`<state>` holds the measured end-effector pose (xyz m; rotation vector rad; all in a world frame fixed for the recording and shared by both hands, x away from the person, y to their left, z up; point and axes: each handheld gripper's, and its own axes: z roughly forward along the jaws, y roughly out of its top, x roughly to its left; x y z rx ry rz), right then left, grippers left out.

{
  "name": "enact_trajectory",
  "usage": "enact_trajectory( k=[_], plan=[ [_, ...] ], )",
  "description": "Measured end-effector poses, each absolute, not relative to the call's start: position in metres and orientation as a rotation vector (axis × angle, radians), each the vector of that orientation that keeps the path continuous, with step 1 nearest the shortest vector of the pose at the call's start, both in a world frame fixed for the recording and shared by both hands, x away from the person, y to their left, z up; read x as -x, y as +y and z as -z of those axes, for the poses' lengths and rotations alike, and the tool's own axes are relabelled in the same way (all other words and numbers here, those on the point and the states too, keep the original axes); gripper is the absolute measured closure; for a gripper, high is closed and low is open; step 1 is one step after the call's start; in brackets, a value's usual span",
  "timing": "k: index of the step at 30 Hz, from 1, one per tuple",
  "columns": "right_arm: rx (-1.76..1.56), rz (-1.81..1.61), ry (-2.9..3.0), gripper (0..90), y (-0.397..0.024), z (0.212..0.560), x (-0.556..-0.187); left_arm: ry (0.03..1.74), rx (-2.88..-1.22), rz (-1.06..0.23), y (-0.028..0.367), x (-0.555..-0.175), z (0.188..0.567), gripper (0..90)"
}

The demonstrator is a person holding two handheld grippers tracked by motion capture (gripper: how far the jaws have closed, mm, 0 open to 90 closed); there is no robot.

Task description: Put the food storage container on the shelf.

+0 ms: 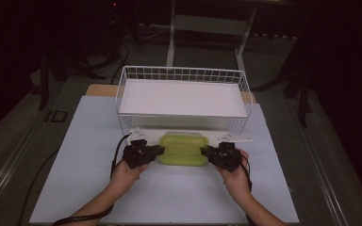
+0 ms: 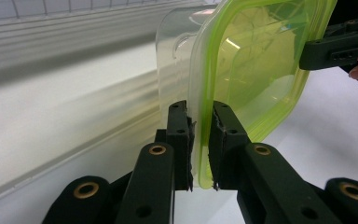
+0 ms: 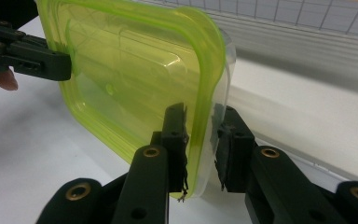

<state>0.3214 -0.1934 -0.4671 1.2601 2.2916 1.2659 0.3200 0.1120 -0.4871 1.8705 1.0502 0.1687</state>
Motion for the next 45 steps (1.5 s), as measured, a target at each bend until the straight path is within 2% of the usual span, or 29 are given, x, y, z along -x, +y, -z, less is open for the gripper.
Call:
enact_trajectory(
  k=[16,25,36,41,45],
  plan=[
    [-1.303,-1.240,2.278,74.5,-0.187,0.481,-0.349,1.081,-1.862,-0.188,0.114,-0.345,0.499,80.1],
    [-1.306,-1.212,2.280,73.6,-0.183,0.489,-0.356,1.111,-1.843,-0.149,0.116,-0.349,0.506,79.9],
    [-1.260,-1.193,2.244,71.6,-0.181,0.489,-0.361,1.081,-1.825,-0.214,0.114,-0.353,0.510,75.2],
    [-1.233,-1.162,2.204,67.4,-0.178,0.488,-0.365,1.074,-1.802,-0.246,0.114,-0.357,0.512,71.2],
    [-1.219,-1.150,2.188,59.1,-0.174,0.490,-0.369,1.071,-1.787,-0.266,0.112,-0.360,0.514,65.6]
  ],
)
